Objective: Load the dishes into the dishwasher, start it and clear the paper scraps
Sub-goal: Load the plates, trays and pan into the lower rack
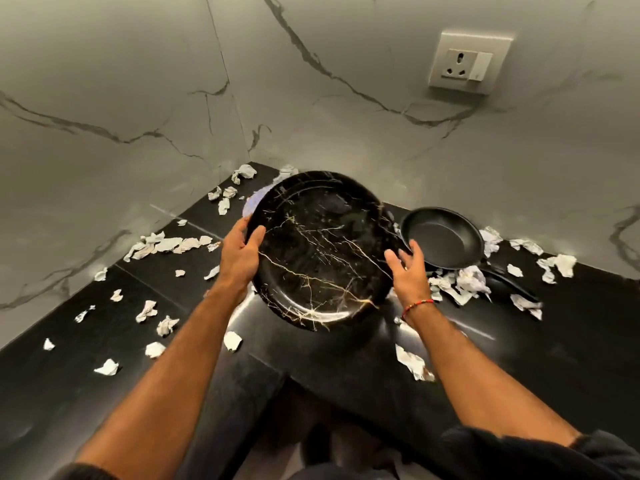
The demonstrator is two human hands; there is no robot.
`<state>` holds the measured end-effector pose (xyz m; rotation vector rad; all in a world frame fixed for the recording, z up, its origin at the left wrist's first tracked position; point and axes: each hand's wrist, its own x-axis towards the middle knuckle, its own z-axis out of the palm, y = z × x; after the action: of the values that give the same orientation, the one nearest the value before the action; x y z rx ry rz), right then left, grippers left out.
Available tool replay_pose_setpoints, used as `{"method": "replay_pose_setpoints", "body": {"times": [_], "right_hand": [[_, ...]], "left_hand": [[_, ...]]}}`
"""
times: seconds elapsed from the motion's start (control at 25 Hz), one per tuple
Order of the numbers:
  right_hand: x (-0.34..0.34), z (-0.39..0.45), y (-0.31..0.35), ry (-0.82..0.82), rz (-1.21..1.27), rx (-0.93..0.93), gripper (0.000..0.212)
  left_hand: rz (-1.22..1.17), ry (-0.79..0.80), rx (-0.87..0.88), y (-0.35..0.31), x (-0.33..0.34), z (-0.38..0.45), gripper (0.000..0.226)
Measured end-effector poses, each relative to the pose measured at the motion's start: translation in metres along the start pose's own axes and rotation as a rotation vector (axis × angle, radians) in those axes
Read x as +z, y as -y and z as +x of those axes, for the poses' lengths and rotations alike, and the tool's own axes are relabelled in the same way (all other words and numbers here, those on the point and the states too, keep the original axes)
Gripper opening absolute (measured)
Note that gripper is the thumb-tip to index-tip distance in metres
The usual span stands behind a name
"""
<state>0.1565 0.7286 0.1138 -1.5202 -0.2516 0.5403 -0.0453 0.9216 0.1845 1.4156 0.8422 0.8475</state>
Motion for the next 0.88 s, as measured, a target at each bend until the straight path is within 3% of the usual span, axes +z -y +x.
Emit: {"method": "replay_pose_setpoints", "body": {"times": [0.16, 0.36, 0.52, 0.76, 0.88], "right_hand": [[-0.053, -0.027, -0.006, -0.175, 0.018, -0.074, 0.029], [-0.128, -0.087, -0.012, -0.322, 0.115, -0.124, 0.014], [-0.182, -0.137, 0.002, -0.505, 0.085, -0.187, 0.013], [-0.245, -0.256, 0.000, -0.886, 0.155, -0.238, 0.029], [-0.265, -0.331, -0.021, -0.997, 0.160, -0.263, 0.018]], "left_hand": [[0.037, 0.150, -0.011, -0.006, 0.028, -0.047, 0.032], [0.096, 0.316, 0.010, -0.003, 0.072, -0.088, 0.032], [0.110, 0.454, 0.042, -0.008, 0.116, -0.106, 0.035], [0.113, 0.840, 0.105, -0.010, 0.169, -0.165, 0.021], [0.102, 1.009, 0.049, -0.001, 0.192, -0.210, 0.018]]}}
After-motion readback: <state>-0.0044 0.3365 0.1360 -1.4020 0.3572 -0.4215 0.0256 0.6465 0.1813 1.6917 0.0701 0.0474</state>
